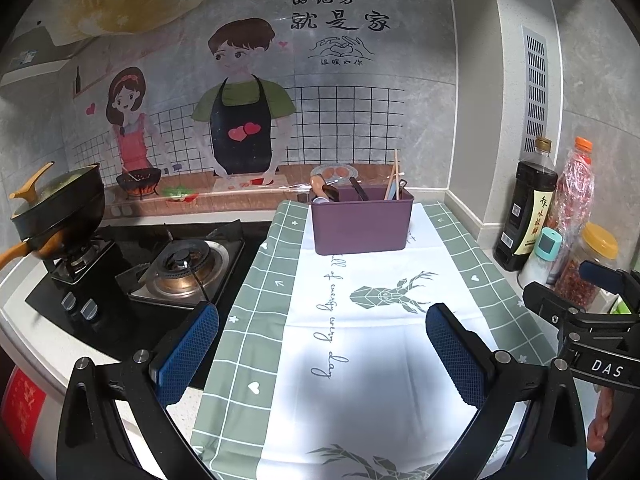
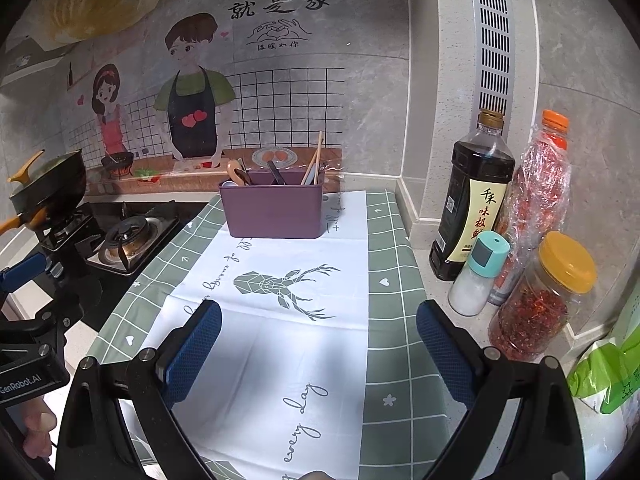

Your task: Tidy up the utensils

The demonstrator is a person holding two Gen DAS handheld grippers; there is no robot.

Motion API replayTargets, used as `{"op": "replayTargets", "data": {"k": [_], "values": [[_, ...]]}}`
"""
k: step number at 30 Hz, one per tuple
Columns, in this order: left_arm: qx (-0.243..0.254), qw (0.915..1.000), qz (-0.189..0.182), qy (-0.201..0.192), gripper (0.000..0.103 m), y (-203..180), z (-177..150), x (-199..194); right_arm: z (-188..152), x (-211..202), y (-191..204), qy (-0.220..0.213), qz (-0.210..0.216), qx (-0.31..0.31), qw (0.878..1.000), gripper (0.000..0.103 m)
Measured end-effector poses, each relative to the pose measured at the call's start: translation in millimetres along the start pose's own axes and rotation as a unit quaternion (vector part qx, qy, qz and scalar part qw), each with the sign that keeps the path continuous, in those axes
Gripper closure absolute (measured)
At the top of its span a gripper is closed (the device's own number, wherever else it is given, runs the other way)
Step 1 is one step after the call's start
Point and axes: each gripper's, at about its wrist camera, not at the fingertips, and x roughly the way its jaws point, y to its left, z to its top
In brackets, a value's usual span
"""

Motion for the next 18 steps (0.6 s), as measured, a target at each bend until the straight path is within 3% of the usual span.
{"op": "replayTargets", "data": {"k": [18], "values": [[-0.001, 1.0, -0.001, 0.001, 0.0, 1.1, -0.9, 1.1, 0.2, -3.4, -3.2, -0.002, 0.002, -0.001, 1.0, 0.005]]}}
